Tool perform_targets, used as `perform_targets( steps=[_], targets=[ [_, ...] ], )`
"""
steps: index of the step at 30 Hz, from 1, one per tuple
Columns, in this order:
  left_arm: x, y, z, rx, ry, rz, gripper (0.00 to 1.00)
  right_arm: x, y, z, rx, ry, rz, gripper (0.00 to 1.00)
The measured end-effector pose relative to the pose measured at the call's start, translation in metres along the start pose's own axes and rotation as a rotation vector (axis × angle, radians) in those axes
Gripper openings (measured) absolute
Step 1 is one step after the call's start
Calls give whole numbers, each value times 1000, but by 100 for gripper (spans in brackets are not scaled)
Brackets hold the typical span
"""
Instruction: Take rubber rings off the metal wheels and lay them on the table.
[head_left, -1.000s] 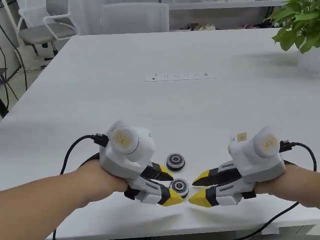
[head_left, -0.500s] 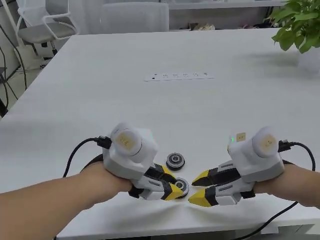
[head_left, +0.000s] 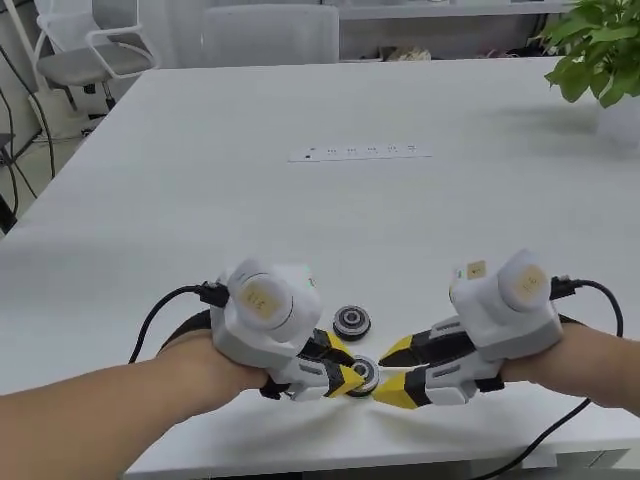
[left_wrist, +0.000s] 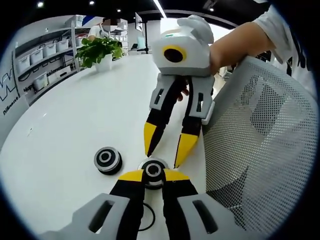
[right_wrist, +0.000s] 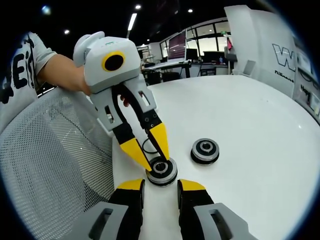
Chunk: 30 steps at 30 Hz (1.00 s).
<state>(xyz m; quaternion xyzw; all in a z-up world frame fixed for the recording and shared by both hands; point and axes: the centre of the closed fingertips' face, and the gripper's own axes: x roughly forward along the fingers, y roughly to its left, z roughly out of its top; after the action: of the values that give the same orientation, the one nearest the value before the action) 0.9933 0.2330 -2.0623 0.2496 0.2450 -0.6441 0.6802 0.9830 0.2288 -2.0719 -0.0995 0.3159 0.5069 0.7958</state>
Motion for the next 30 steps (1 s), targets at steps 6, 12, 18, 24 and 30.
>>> perform_targets(
  steps=[6, 12, 18, 24, 30],
  targets=[
    [0, 0, 0, 8, 1, 7, 7, 2, -1, 3, -18, 11, 3, 24],
    [0, 0, 0, 6, 1, 11, 7, 7, 0, 3, -44, 28, 7, 24],
    [0, 0, 0, 1, -1, 20, 7, 13, -1, 3, -90, 45, -3, 25],
    [0, 1, 0, -5, -5, 27, 7, 17, 0, 1, -97, 43, -13, 25],
    [0, 0, -1, -8, -10, 30, 7, 13, -1, 0, -91, 34, -15, 24]
  ],
)
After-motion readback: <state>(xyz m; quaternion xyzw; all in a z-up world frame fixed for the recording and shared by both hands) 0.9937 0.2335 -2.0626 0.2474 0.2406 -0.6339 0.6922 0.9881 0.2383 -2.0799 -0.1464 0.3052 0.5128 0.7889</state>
